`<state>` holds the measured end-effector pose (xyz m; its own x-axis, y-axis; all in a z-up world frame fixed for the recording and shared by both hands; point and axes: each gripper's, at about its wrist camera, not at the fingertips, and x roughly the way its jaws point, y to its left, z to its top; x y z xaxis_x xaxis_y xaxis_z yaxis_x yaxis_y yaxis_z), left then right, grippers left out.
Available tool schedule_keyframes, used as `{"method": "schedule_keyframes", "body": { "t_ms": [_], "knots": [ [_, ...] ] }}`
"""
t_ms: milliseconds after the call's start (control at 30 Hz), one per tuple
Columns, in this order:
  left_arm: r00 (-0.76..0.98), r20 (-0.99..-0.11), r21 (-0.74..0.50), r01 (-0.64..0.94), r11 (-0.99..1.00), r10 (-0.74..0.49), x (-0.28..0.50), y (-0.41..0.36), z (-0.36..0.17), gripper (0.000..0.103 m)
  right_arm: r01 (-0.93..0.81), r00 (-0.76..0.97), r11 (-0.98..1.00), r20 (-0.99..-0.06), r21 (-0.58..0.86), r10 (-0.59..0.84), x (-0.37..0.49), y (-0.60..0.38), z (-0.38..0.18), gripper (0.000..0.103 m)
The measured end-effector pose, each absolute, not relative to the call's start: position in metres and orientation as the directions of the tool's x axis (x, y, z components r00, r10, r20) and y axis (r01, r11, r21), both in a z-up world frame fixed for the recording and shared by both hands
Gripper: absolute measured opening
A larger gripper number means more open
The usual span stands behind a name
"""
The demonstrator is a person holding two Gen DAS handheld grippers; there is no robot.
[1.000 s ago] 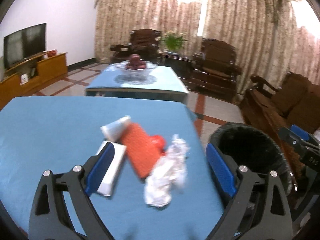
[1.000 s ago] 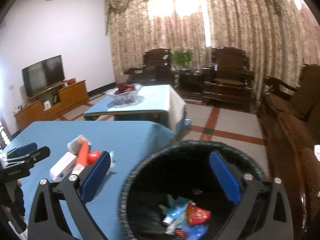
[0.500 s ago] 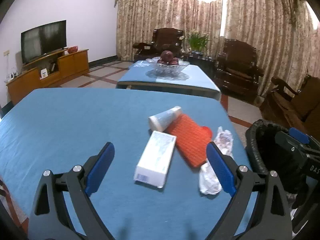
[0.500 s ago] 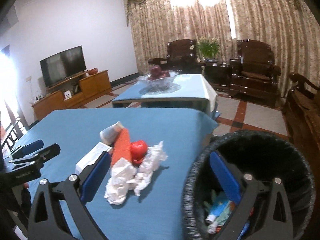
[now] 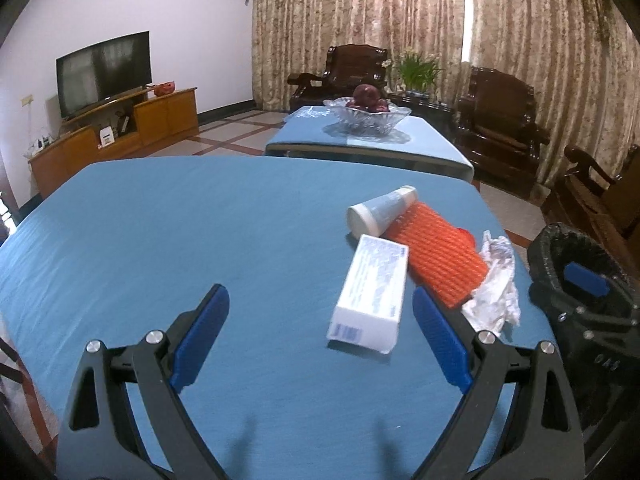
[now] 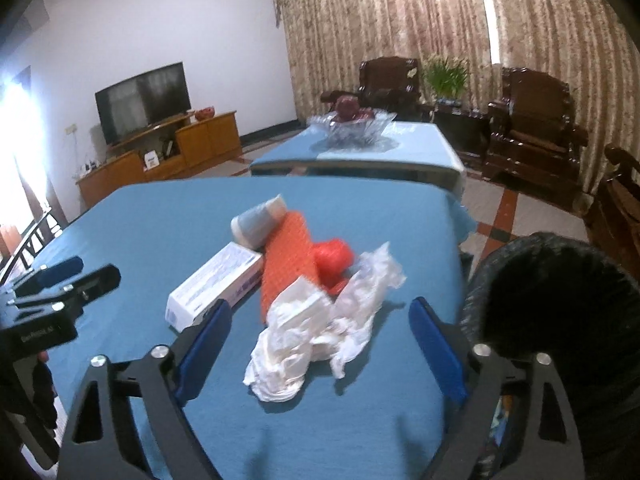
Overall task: Collect trash
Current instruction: 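Grasp the crumpled white tissue with the right tool while the left tool grasps the white medicine box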
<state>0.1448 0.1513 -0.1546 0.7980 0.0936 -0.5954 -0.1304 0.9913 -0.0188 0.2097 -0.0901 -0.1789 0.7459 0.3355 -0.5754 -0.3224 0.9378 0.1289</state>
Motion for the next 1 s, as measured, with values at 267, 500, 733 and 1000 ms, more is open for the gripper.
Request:
{"method": "schedule_keyframes", "body": {
  "t_ms": [267,500,733,1000],
  "knots": [
    [0.785,-0.61,-0.028,-0.155,0.988,0.106,0.144,0.164,-0.164,0.09,-0.365,0.679,0.921,-0.638,0.138,0.364,0.221,-0.065,-0.205,0.057],
    [0.777,-0.622,-0.04,-0.155,0.987,0.097,0.148,0.165,-0.171,0.09,-0.388,0.626,0.913,-0.691,0.124,0.36,0.222,-0.055,-0.222,0.039],
    [0.768,-0.635,-0.047,-0.145,0.988,0.083,0.154,0.16,-0.177,0.09,-0.441,0.599,0.883,-0.68,0.161,0.423,0.218,-0.063,-0.216,0.018],
    [0.763,-0.645,-0.049,-0.109,0.993,0.052,0.167,0.147,-0.184,0.09,-0.447,0.658,0.878,-0.601,0.173,0.454,0.208,-0.078,-0.176,0.018]
  ]
}}
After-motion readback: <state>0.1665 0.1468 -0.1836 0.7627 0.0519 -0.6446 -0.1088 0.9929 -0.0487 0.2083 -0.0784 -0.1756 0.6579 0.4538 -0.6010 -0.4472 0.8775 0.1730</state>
